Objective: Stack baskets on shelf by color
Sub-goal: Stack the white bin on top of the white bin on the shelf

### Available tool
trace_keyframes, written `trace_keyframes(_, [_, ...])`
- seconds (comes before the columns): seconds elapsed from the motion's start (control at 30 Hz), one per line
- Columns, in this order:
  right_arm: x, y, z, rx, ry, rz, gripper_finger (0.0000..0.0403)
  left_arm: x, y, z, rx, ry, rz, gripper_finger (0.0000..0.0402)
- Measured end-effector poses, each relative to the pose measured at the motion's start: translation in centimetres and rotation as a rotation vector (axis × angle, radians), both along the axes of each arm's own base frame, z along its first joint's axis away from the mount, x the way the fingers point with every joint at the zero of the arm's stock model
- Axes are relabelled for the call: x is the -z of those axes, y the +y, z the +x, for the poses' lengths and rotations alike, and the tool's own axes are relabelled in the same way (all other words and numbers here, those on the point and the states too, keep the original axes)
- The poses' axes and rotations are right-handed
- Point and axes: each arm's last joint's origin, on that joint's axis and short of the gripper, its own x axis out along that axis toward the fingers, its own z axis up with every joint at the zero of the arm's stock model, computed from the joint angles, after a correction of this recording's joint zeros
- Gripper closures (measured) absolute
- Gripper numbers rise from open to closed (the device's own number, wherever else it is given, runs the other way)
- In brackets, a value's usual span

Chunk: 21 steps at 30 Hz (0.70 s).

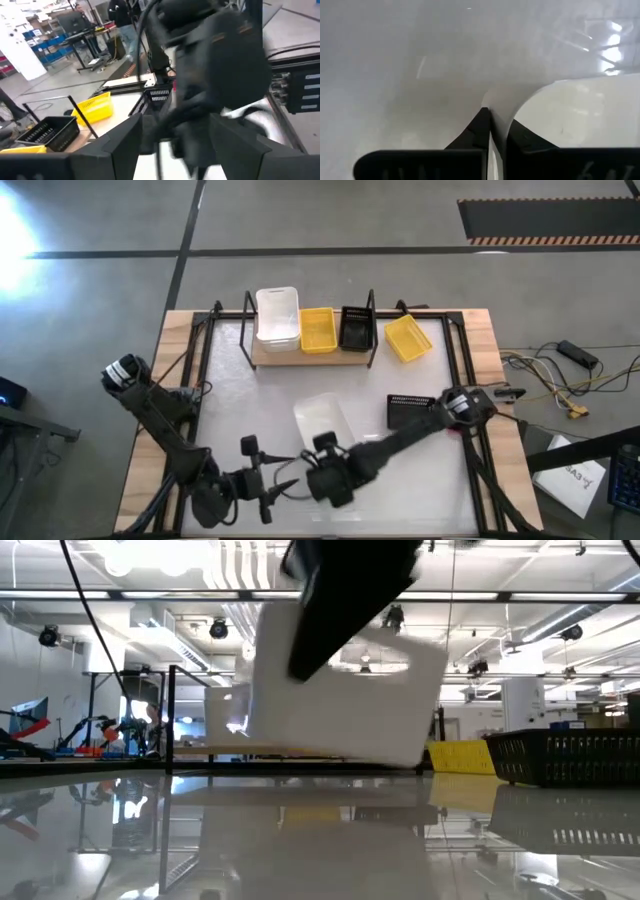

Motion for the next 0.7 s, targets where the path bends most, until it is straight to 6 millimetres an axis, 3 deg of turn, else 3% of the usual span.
trace_keyframes(0.2, [1.8,-3.5,1.8,0.118,-0.035,0.041,0.0394,1.2,-0.7,-1.4,0.003,0.008,-0.068,0.0189])
trace_keyframes(0.4, [2.2,-5.3,2.4,0.178,-0.030,0.103,0.0387,2.7,-0.7,-2.6,-0.026,0.058,-0.176,0.0189])
trace_keyframes(0.53, [1.2,-5.5,2.8,0.162,-0.003,0.212,0.0349,3.2,-0.4,-2.8,-0.054,0.071,-0.216,0.0189])
trace_keyframes(0.7, [-0.6,-5.5,2.5,0.132,0.026,0.217,0.0276,3.2,0.5,-1.8,-0.090,0.072,-0.216,0.0189])
